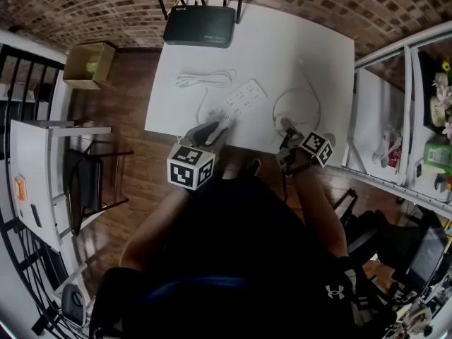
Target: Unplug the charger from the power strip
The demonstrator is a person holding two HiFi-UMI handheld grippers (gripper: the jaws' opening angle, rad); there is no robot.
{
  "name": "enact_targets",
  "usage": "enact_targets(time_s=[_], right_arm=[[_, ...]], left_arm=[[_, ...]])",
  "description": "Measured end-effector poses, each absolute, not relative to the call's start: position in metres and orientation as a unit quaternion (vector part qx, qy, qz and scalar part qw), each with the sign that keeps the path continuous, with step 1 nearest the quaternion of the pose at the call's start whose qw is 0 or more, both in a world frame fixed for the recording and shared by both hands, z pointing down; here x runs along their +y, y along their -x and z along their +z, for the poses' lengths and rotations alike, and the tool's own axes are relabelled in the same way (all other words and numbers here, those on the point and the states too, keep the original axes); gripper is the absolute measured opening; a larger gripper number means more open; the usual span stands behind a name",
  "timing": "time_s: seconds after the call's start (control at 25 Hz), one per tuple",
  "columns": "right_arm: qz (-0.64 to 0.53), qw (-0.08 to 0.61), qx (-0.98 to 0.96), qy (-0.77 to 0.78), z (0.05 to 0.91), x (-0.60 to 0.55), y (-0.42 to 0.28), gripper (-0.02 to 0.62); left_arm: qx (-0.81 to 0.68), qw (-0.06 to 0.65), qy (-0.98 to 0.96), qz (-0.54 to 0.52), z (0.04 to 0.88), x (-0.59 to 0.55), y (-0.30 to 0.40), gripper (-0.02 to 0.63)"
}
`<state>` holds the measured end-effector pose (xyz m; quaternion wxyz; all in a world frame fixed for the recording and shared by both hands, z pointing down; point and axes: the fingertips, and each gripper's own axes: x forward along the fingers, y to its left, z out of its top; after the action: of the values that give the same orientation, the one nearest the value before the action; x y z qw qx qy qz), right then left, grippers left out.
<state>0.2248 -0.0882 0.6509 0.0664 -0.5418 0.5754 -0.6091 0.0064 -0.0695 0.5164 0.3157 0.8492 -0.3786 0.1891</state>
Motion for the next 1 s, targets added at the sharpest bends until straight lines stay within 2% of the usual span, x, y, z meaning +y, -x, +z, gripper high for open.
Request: enact_targets(time_s=[0.36,0.44,0.72,1.0], right_arm=[[-0.601,0.02,0.58,0.55,0.662,-0.084,-0.23,0.148],[-0.593,-0.002,0.581,0.557,0.663,-0.083,-0.231,0.211],[-0.591,-0.029,0.56,0.58,0.66,-0.074,-0.239,0.315],[-0.582,-0.034,0.551,0.597,0.644,-0.067,-0.247,0.339]], left_arm=[[-0.372,0.314,-0.853,0.187,0.517,-0.073,-0.013,0.114],[-0.371,0.314,-0.854,0.187,0.517,-0.073,-0.014,0.113],[-0.365,0.311,-0.858,0.186,0.517,-0.075,-0.019,0.114],[-0.358,0.311,-0.861,0.183,0.517,-0.075,-0.023,0.114]])
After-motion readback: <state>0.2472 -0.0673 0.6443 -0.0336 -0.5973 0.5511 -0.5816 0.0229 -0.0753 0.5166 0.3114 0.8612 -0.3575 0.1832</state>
